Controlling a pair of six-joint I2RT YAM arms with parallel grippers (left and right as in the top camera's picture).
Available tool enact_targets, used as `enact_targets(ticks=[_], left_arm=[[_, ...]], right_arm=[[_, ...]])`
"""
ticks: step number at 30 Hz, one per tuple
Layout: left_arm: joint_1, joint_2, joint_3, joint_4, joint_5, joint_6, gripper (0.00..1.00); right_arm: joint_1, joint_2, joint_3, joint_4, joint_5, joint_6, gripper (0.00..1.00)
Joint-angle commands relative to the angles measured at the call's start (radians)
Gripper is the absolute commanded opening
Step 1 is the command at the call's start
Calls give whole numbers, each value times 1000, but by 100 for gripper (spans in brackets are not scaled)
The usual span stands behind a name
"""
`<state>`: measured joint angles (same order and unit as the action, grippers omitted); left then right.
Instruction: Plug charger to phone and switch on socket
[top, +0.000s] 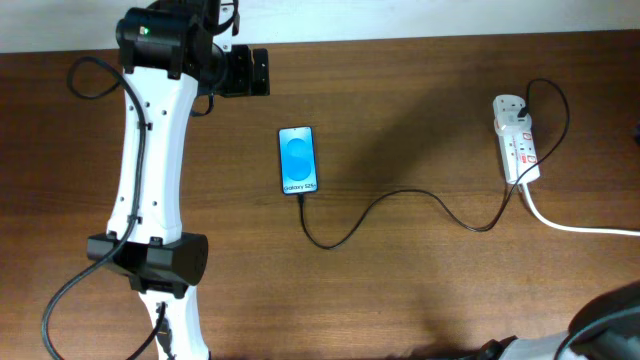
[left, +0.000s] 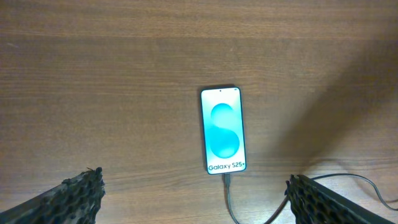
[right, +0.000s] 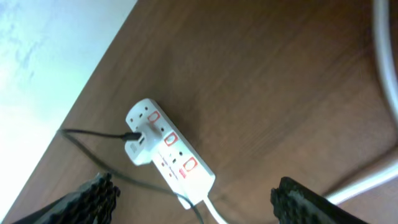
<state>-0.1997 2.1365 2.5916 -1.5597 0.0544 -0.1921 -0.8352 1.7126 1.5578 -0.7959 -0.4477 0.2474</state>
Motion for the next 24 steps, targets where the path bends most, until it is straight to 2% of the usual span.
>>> enact_targets(ticks=[1,9,19,24], left_arm=[[6,4,-1,2,-10,-5,99],[6,4,-1,2,-10,-5,99],[6,4,-1,2,-10,-5,99],[6,4,-1,2,-10,-5,99]], right_arm=[[19,95,12,68,-79,-5,84],[132,275,13,210,-20,-1,84],[260,389,13,237,130,-8,84],[266,424,11,223,154,-10,84]])
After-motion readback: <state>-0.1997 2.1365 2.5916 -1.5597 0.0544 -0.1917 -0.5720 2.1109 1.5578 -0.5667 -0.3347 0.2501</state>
